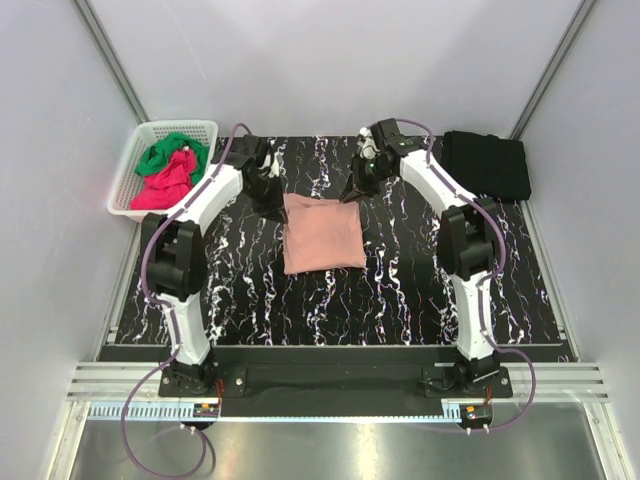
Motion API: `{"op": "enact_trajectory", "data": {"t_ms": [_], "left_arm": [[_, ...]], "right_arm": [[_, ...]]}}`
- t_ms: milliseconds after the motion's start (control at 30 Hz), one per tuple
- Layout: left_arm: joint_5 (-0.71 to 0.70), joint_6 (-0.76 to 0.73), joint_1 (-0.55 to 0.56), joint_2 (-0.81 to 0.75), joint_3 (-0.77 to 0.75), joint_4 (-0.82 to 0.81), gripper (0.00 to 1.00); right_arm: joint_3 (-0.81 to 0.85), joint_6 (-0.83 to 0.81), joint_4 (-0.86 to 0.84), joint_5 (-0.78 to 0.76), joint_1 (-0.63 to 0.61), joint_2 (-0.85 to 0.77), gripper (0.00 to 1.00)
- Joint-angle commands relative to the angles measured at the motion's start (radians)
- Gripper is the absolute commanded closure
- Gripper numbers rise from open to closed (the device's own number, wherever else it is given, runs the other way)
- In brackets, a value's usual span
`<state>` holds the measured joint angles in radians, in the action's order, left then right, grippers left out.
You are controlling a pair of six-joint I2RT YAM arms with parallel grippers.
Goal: Fold and stack the t-shirts
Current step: Fold the tshirt
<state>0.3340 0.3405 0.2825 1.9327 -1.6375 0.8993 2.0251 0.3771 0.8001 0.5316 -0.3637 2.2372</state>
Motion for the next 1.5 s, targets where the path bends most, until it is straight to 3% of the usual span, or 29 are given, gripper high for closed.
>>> {"op": "enact_trajectory", "data": {"t_ms": [0, 267, 567, 833, 1100, 1467], "left_arm": [[0.053, 0.008, 0.009, 0.08, -0.117, -0.019, 0.85], [0.085, 0.02, 0.012, 0.293, -0.37, -0.023, 0.85], [0.077, 0.04, 0.014, 0.405, -0.472, -0.028, 0.84], [0.039, -0.006, 0.011, 0.382, -0.424, -0.028, 0.85], [0.023, -0.023, 0.009, 0.318, -0.268, -0.071, 0.85], [-0.029, -0.005, -0.028, 0.21, -0.257, -0.088, 0.79]], "right_arm": [[-0.052, -0.026, -0.042, -0.019, 0.019, -0.051, 0.78], [-0.069, -0.052, -0.042, -0.024, 0.031, 0.01, 0.79], [-0.063, -0.049, -0.061, -0.033, 0.055, 0.073, 0.8], [-0.049, -0.038, -0.088, -0.067, 0.058, 0.15, 0.82], [-0.031, -0.029, -0.096, -0.053, 0.058, 0.188, 0.82], [0.014, -0.034, -0.096, -0.038, 0.062, 0.006, 0.74]]}}
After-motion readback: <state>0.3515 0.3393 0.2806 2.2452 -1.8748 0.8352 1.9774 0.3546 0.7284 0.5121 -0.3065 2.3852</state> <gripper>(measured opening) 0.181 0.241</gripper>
